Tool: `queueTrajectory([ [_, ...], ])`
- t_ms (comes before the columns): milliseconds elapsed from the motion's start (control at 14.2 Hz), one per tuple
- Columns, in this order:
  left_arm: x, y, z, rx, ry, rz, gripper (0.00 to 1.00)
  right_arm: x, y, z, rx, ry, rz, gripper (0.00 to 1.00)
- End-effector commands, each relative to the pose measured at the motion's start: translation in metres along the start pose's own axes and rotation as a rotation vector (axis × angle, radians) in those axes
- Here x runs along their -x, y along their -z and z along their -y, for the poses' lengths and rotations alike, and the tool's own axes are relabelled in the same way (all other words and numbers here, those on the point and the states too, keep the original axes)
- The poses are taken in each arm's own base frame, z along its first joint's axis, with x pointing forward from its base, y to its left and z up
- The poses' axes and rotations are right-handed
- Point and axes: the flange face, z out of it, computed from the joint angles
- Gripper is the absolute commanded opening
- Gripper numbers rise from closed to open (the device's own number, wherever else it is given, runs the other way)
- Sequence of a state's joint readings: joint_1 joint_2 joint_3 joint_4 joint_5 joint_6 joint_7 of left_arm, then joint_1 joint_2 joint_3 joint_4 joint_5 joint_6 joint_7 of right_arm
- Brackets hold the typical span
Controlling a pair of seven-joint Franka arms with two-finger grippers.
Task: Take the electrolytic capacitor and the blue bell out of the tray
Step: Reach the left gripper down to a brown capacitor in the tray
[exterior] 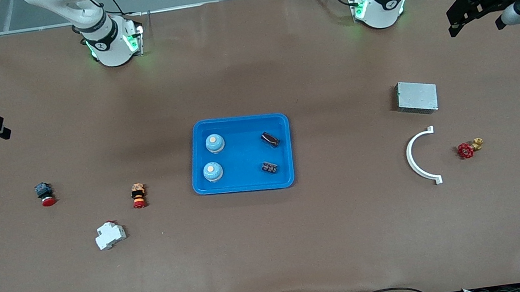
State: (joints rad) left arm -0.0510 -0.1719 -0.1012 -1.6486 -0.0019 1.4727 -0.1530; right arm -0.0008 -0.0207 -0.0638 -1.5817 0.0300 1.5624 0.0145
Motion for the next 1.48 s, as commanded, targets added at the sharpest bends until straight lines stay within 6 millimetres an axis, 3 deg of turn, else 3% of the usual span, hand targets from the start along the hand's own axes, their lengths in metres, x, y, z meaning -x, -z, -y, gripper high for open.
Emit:
queueTrajectory([
  [0,-0.005,0.006,0.001,0.01,-0.017,0.002,1.0,0.001,0.004,-0.011,-0.011,-0.026,-0.004,1.0],
  [282,-0.019,-0.007,-0.004,0.023,-0.019,0.03,1.0,0.0,0.007,-0.007,-0.011,-0.014,-0.011,1.0],
  [423,-0.036,-0.035,-0.014,0.027,-0.061,0.084,1.0,0.001,0.01,-0.007,-0.007,-0.003,-0.016,1.0],
  [846,-0.074,-0.121,-0.118,0.141,-0.042,0.141,1.0,0.001,0.039,-0.003,-0.007,0.004,-0.077,1.0],
  [1128,-0.081,-0.181,-0.194,0.135,0.15,0.163,1.0,0.001,0.047,0.004,-0.028,0.004,-0.096,1.0],
  [1410,-0.088,-0.267,-0.28,0.174,0.424,0.142,1.0,0.007,0.051,0.04,-0.165,0.051,-0.08,1.0],
])
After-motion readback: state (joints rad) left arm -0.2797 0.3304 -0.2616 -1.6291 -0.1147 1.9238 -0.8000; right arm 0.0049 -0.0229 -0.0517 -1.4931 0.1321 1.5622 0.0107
